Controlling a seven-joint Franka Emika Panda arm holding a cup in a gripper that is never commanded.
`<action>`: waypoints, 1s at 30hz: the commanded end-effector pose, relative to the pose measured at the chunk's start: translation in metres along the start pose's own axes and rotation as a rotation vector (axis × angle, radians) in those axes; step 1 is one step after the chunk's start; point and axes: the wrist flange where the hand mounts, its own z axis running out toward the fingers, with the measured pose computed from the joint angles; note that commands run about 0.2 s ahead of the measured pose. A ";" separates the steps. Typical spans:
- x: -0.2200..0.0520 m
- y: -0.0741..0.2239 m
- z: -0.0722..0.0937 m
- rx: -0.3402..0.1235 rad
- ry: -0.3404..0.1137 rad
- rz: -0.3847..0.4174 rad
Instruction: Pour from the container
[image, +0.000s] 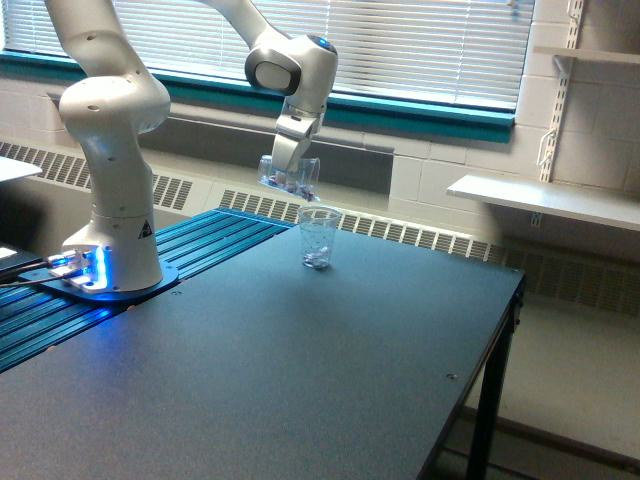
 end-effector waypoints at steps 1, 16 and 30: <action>0.000 0.004 0.006 -0.018 -0.030 0.023; 0.019 0.007 -0.004 -0.029 -0.033 0.102; 0.025 0.003 -0.012 -0.026 -0.048 0.113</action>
